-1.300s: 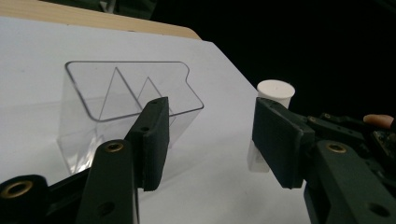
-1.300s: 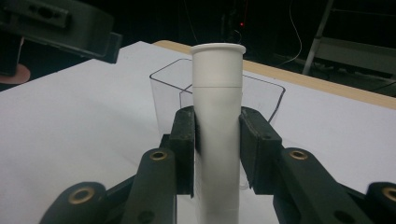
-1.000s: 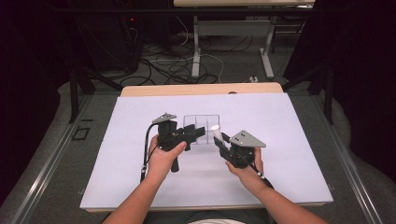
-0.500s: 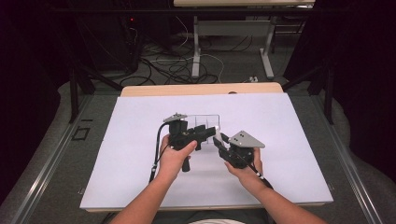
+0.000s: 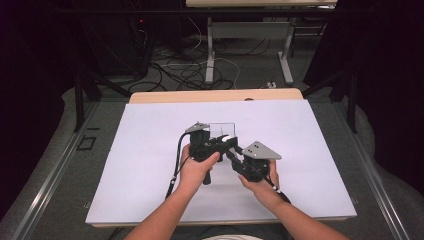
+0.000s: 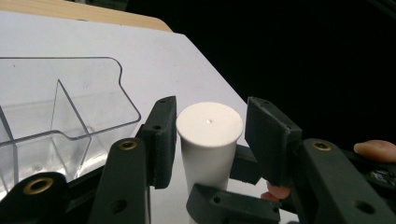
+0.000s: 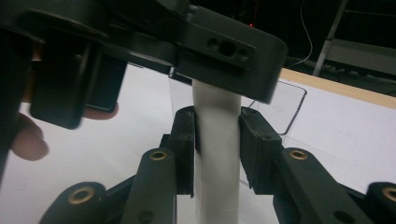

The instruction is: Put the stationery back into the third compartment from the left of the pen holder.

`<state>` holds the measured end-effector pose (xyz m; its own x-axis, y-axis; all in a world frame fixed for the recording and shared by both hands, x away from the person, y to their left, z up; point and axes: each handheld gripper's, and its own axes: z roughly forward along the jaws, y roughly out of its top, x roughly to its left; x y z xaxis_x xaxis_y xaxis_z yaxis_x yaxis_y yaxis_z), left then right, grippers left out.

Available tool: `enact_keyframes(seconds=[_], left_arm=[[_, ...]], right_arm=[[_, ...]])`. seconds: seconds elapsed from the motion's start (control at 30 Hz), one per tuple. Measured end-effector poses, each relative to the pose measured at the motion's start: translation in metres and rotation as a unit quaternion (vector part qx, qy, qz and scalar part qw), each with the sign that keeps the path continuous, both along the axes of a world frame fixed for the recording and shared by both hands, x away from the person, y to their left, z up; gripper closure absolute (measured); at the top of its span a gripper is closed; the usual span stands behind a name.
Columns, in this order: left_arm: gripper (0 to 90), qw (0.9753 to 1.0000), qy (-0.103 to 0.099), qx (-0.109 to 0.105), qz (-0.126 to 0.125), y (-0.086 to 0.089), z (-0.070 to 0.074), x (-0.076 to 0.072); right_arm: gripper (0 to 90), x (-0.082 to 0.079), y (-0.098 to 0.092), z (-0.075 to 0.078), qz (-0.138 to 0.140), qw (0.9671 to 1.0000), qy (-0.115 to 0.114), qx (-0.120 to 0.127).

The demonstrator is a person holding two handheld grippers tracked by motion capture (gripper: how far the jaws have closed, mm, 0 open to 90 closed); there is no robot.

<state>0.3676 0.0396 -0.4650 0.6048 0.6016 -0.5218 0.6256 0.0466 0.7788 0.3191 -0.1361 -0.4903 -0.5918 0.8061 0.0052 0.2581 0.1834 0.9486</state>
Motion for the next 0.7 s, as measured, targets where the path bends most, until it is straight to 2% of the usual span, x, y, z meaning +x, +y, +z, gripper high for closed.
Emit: enact_keyframes(seconds=[0.1,0.17,0.4,0.7], left_arm=[[59.0,1.0000,-0.005,0.008,0.002,-0.0002,-0.0003,-0.0009],[63.3,1.0000,-0.006,0.004,0.007,-0.0002,-0.0005,-0.0012],[64.0,1.0000,0.002,0.001,0.007,0.0023,-0.0002,-0.0014],[64.2,0.9999,0.006,0.002,0.008,0.0029,0.0007,-0.0017]], right_arm=[[68.6,-0.0018,0.0020,0.0007,0.000,1.0000,0.002,0.000],[68.6,-0.0021,0.0022,0.0006,0.001,1.0000,0.002,0.002],[68.6,-0.0018,0.0026,-0.0001,0.005,1.0000,-0.001,0.000],[67.9,-0.0025,0.0035,0.0000,0.003,0.9999,0.003,0.009]])
